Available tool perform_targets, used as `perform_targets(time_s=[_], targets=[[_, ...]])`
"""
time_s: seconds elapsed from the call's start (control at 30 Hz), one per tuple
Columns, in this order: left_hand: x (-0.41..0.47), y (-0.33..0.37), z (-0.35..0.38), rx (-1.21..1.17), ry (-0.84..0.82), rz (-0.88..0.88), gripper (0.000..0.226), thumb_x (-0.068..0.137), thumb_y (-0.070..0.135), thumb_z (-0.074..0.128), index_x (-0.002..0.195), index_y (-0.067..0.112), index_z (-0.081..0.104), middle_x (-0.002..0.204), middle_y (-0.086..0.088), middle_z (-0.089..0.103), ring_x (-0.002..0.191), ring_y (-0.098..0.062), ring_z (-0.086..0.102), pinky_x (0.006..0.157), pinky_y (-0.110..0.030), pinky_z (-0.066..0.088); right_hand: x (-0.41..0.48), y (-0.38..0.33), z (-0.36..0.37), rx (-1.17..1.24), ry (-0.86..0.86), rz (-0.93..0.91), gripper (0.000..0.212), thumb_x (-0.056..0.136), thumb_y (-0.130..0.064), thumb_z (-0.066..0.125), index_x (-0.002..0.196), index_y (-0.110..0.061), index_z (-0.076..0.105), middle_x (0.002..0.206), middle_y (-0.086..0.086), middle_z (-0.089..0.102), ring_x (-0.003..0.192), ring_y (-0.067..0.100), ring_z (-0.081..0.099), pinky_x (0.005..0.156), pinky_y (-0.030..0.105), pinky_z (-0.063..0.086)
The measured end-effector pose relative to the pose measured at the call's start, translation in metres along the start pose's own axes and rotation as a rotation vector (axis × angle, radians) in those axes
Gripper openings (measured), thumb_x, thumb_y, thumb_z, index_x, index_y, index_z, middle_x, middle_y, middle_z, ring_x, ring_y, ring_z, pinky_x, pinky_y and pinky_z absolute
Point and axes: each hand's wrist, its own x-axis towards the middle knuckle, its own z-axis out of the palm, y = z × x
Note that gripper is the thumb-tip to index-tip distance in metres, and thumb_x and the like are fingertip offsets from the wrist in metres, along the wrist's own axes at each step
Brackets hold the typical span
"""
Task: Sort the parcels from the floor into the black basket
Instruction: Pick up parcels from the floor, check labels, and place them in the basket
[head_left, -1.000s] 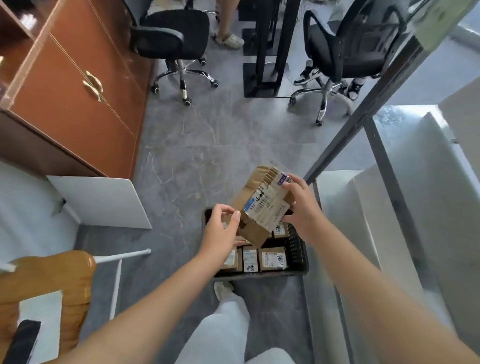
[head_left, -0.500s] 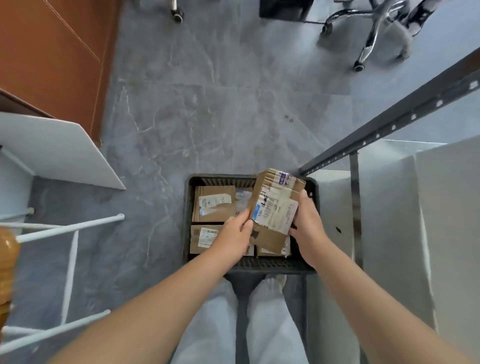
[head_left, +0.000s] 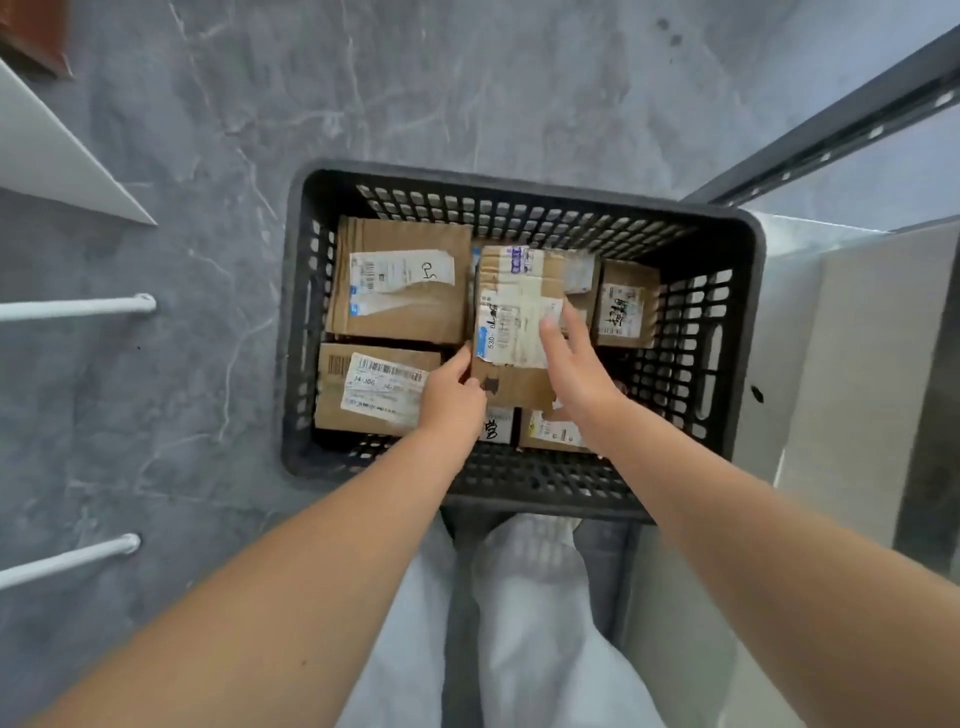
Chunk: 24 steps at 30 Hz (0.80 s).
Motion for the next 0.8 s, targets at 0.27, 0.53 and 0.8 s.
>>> perform_targets(time_s=[0.27,0.53,0.8], targets=[[0.039,0.006,0.021,-0.123,0.332,0.04,0.037,0.094,0.002,0.058,0.126,0.019,0.059,0.13,-0.003,0.056,0.103,-0.011,0.055,0.075,-0.006,0.039,0.058,0.007,0.019,-0.026,0.05,-0.093,0.052,0.106,-0.024,0.033,0.154,-0.04,0.018,0.149,-0.008,0.044,0.133,0.012,0.044,0.099,0.025,0.041],[0.059,0.008,0.023,-0.041,0.414,-0.096,0.024,0.084,0.0,0.071,0.098,0.013,0.056,0.116,-0.006,0.059,0.085,-0.015,0.057,0.054,-0.01,0.034,0.069,-0.003,0.012,-0.281,0.011,0.028,0.085,0.093,0.013,0.033,0.156,-0.039,0.009,0.148,-0.003,0.047,0.117,0.018,0.055,0.074,0.019,0.05],[0.028,0.046,-0.007,0.282,0.274,-0.001,0.043,0.096,0.045,0.053,0.111,0.005,0.055,0.102,-0.009,0.067,0.086,-0.024,0.069,0.072,-0.037,0.056,0.026,-0.028,0.014,-0.486,0.246,-0.081,0.063,0.101,-0.014,0.04,0.155,-0.013,0.008,0.153,0.011,0.027,0.121,0.029,0.051,0.096,0.043,0.049]])
